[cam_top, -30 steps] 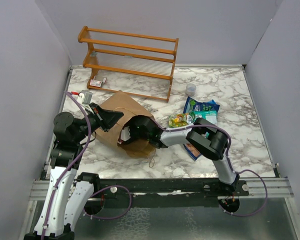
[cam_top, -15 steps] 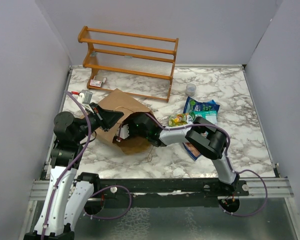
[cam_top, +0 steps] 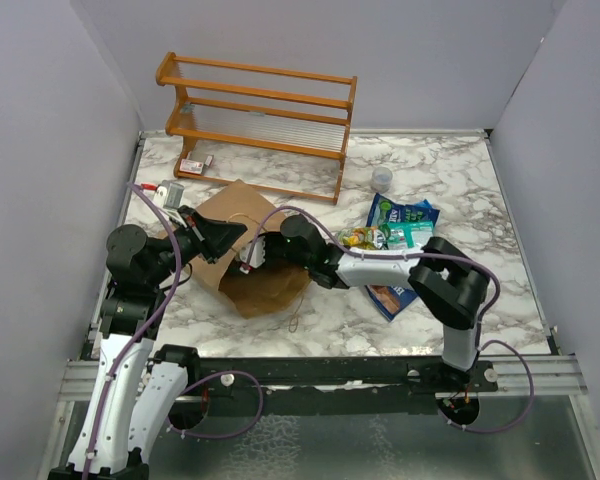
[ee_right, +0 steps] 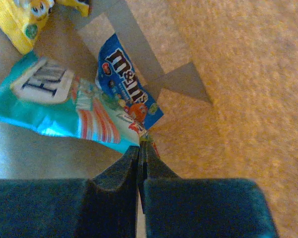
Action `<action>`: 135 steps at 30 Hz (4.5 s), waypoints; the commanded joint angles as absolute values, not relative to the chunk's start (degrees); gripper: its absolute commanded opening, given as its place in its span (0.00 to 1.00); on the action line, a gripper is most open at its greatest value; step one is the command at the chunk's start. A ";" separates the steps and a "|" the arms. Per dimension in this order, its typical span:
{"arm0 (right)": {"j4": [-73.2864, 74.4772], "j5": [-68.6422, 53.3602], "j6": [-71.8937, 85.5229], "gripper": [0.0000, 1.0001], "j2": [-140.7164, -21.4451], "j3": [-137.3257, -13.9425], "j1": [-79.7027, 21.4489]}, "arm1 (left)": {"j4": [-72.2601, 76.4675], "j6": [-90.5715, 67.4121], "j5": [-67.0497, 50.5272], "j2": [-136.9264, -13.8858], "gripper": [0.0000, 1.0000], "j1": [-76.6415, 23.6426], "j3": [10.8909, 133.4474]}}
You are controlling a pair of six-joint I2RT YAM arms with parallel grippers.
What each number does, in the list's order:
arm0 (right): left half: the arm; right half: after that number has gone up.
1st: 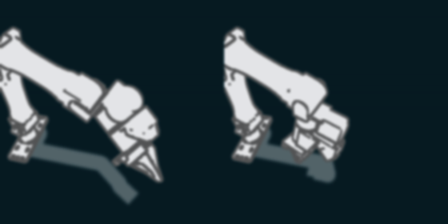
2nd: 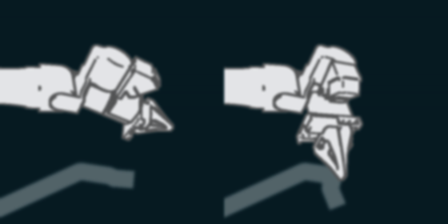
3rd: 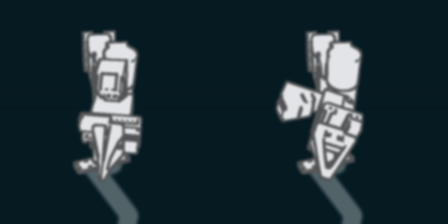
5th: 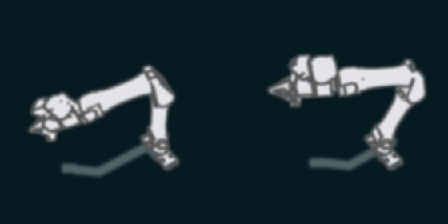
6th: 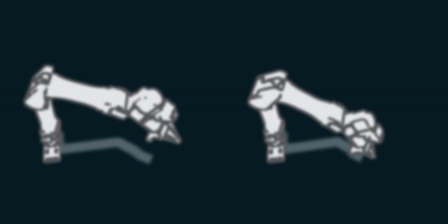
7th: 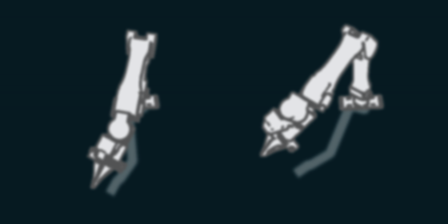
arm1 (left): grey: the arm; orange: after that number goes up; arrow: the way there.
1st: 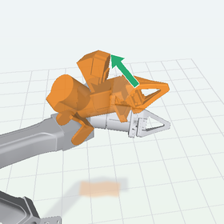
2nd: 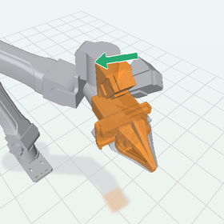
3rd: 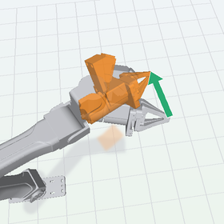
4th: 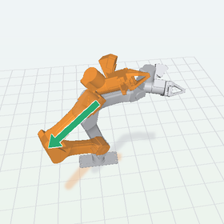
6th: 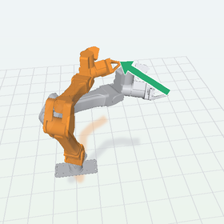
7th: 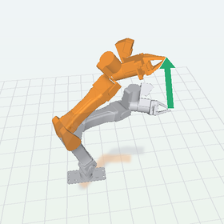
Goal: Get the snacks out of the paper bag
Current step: Take out the snack from the paper bag, then place the snack at the center of the board.
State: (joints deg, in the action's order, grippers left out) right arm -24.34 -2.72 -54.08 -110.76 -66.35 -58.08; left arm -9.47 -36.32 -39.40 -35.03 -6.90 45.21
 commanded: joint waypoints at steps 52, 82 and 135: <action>-26.38 0.04 -60.19 0.19 -111.62 -59.11 -65.10 | -7.19 -37.78 -35.96 -34.36 0.00 -6.99 46.11; 1.65 -8.71 -27.99 0.01 -68.61 -54.31 -66.14 | -8.73 -37.22 -30.63 -35.82 0.00 -7.03 46.32; -3.31 13.95 11.41 0.35 -69.32 -42.04 -32.78 | -1.34 -41.32 -38.30 -35.41 0.00 -6.99 42.28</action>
